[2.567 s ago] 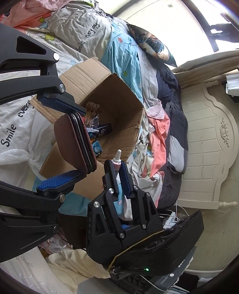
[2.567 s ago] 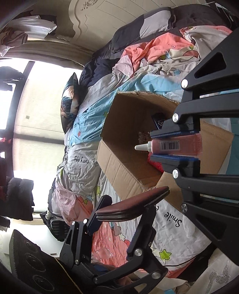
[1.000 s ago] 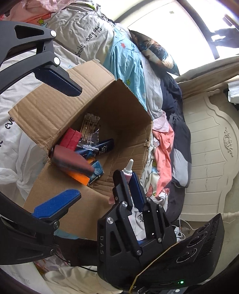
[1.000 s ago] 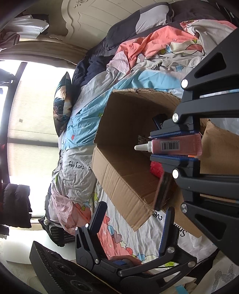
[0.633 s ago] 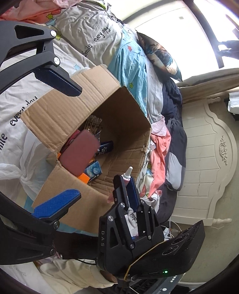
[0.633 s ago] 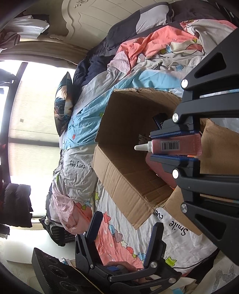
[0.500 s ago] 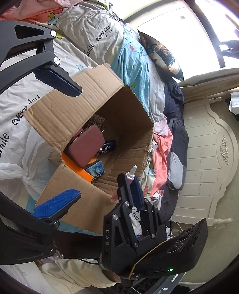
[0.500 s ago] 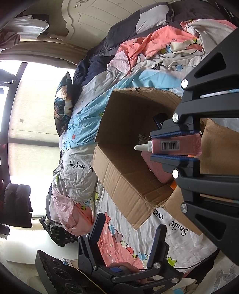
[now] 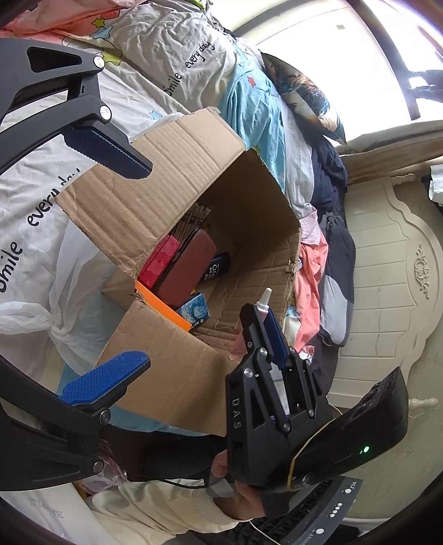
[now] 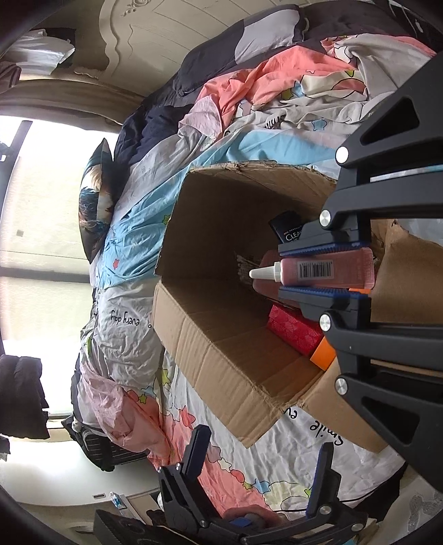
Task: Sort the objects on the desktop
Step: 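Lower the right tool into the cardboard box and open it, releasing the pink tube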
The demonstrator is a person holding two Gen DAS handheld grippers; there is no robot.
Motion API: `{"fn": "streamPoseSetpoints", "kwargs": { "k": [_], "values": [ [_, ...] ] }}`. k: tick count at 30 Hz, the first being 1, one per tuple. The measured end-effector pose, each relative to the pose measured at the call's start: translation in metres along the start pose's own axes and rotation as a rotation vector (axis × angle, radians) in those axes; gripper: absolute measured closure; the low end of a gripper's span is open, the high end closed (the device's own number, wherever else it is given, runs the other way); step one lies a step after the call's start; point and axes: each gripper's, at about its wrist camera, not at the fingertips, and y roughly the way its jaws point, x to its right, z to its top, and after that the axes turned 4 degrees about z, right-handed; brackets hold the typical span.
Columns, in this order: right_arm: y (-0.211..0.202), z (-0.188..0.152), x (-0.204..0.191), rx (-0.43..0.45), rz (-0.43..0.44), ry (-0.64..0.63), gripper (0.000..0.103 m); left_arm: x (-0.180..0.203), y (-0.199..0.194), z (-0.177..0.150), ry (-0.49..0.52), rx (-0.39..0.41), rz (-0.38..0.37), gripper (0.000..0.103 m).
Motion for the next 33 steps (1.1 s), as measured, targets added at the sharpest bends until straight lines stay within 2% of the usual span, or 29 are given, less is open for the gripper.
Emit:
{"fn": "streamPoseSetpoints", "kwargs": {
  "k": [7, 33],
  "values": [
    [0.015, 0.008, 0.013, -0.073, -0.015, 0.041, 0.087, -0.007, 0.005, -0.001, -0.026, -0.003, -0.021, 0.000],
    [0.056, 0.027, 0.038, -0.172, -0.098, 0.093, 0.087, -0.026, 0.025, -0.014, -0.075, -0.041, -0.060, 0.000]
  ]
}}
